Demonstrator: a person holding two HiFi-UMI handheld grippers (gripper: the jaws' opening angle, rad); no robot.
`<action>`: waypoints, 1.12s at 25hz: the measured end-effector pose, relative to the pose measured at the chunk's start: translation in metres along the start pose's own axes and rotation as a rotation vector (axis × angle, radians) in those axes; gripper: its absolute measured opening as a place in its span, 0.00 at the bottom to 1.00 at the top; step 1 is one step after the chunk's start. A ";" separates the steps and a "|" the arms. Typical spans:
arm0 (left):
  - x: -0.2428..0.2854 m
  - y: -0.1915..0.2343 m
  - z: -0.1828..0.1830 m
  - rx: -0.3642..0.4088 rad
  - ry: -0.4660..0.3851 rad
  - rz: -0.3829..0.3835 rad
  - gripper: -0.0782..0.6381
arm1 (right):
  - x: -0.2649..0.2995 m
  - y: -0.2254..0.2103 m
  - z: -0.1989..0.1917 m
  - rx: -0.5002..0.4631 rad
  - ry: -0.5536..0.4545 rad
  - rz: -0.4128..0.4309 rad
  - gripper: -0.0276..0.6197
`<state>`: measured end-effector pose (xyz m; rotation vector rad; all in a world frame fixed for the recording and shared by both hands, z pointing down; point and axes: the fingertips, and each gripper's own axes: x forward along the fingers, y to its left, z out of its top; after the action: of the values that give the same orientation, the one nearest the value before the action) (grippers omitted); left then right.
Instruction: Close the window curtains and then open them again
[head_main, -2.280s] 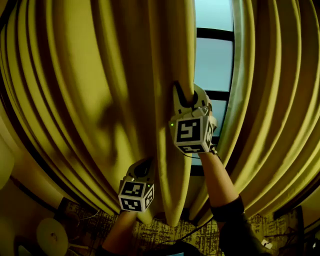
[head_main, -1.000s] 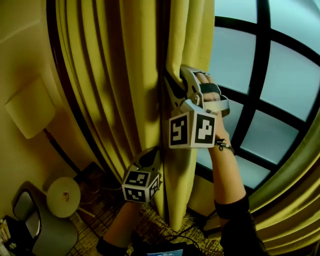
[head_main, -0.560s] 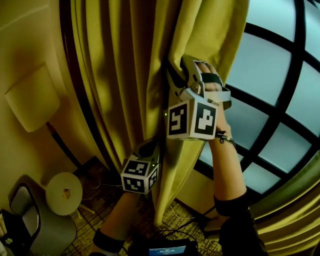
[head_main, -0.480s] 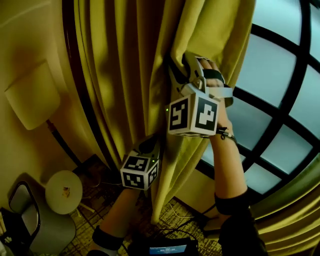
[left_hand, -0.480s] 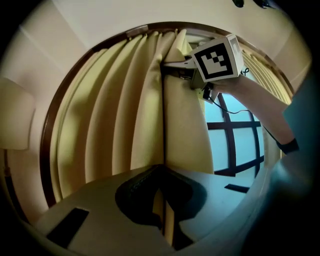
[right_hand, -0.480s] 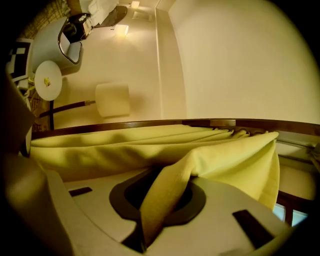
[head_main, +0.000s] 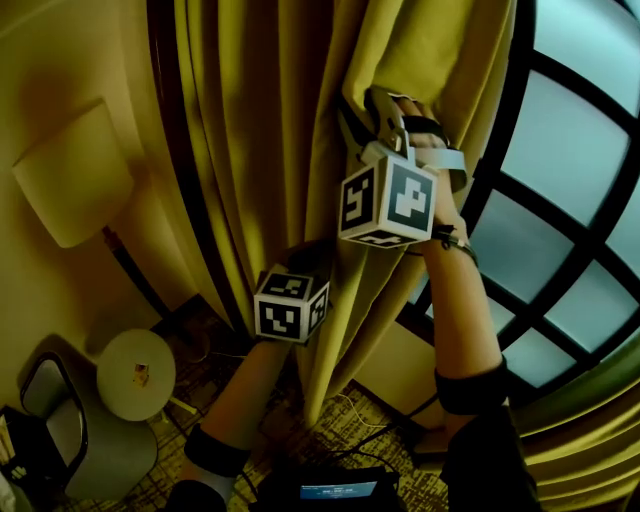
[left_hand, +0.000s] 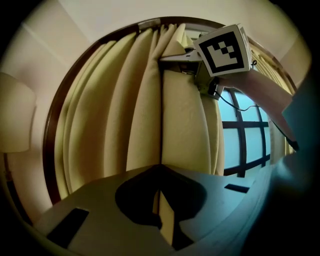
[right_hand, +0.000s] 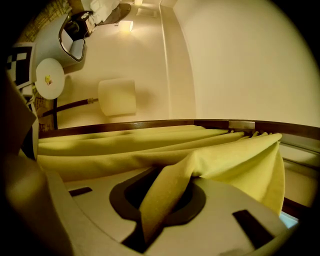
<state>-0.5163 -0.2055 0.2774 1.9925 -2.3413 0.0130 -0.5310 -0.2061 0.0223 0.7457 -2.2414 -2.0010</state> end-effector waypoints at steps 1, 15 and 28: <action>0.000 0.007 0.001 0.002 0.000 0.001 0.11 | 0.006 0.002 0.005 -0.005 0.002 0.003 0.13; -0.002 0.088 0.013 0.022 0.011 -0.045 0.11 | 0.067 0.026 0.044 -0.010 0.049 -0.014 0.13; 0.016 0.130 0.015 0.026 0.011 0.030 0.11 | 0.118 0.043 0.046 0.014 -0.015 -0.011 0.13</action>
<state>-0.6481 -0.2010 0.2683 1.9634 -2.3764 0.0561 -0.6653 -0.2060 0.0228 0.7490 -2.2665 -2.0045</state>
